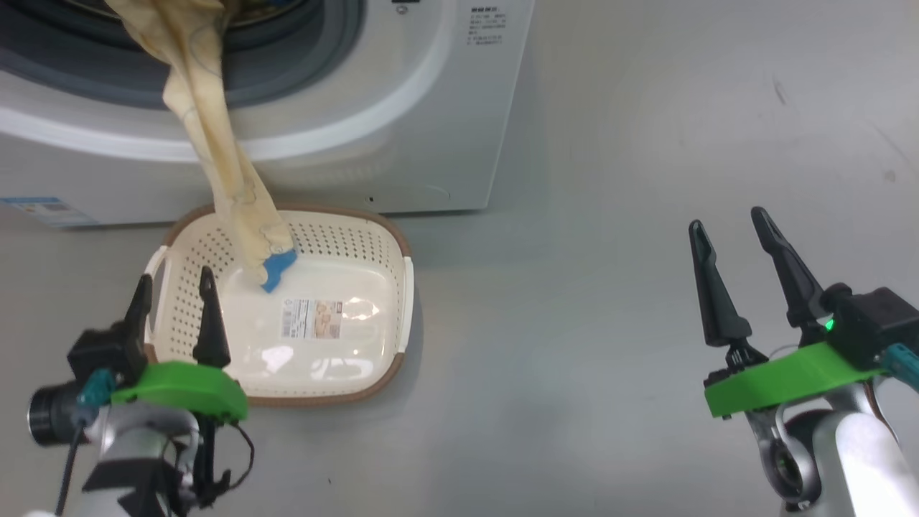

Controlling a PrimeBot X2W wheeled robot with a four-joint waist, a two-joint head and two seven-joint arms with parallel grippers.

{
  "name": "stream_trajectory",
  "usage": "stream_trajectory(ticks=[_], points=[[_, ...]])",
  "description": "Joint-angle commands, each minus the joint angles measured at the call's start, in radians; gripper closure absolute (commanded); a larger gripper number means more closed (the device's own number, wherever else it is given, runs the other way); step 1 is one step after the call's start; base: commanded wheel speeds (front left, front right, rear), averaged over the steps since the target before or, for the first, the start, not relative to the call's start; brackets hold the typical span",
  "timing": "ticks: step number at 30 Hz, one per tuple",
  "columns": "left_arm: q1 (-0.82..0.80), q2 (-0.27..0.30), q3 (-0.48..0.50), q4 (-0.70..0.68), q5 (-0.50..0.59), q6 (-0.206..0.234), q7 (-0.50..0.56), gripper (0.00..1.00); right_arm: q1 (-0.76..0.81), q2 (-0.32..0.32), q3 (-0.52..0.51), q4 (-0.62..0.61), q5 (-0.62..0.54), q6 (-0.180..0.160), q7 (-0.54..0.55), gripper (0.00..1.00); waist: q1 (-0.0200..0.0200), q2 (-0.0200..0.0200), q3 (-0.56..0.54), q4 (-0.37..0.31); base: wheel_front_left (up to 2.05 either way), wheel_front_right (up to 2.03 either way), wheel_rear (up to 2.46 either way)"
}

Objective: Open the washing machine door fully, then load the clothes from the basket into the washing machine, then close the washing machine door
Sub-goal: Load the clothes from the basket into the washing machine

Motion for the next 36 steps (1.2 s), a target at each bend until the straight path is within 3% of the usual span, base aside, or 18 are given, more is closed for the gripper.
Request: stream_trajectory(ticks=[1,9,18,25,35,36], points=[[-0.031,0.029,0.038,-0.01,-0.004,-0.005,0.003,0.0,-0.028,-0.011,0.024,-0.032,0.006,0.0,-0.011,0.0,-0.0003,0.0,0.072,-0.02,0.0,0.0,0.0],[-0.263,0.085,0.067,0.263,-0.073,-0.113,0.079,0.0,-0.115,-0.011,0.065,0.018,0.057,0.0,-0.072,0.0,-0.0003,0.0,0.205,-0.11,0.0,0.0,0.0],[-0.435,0.191,0.101,0.458,-0.124,-0.189,0.192,0.0,-0.169,-0.011,0.096,0.091,0.124,0.0,-0.132,0.0,-0.0003,0.0,0.3,-0.203,0.0,0.0,0.0],[-0.519,0.255,0.112,0.54,-0.145,-0.221,0.269,0.0,-0.203,-0.011,0.118,0.131,0.158,0.0,-0.15,0.0,-0.0003,0.0,0.341,-0.252,0.0,0.0,0.0],[-0.586,0.304,0.128,0.63,-0.172,-0.23,0.321,0.0,-0.216,-0.011,0.133,0.133,0.187,0.0,-0.152,0.0,-0.0003,0.0,0.358,-0.291,0.0,0.0,0.0],[-0.592,0.306,0.129,0.638,-0.176,-0.233,0.328,0.09,-0.217,-0.011,0.133,0.133,0.187,0.0,-0.152,0.0,-0.0003,0.0,0.358,-0.294,0.0,0.0,0.0]])
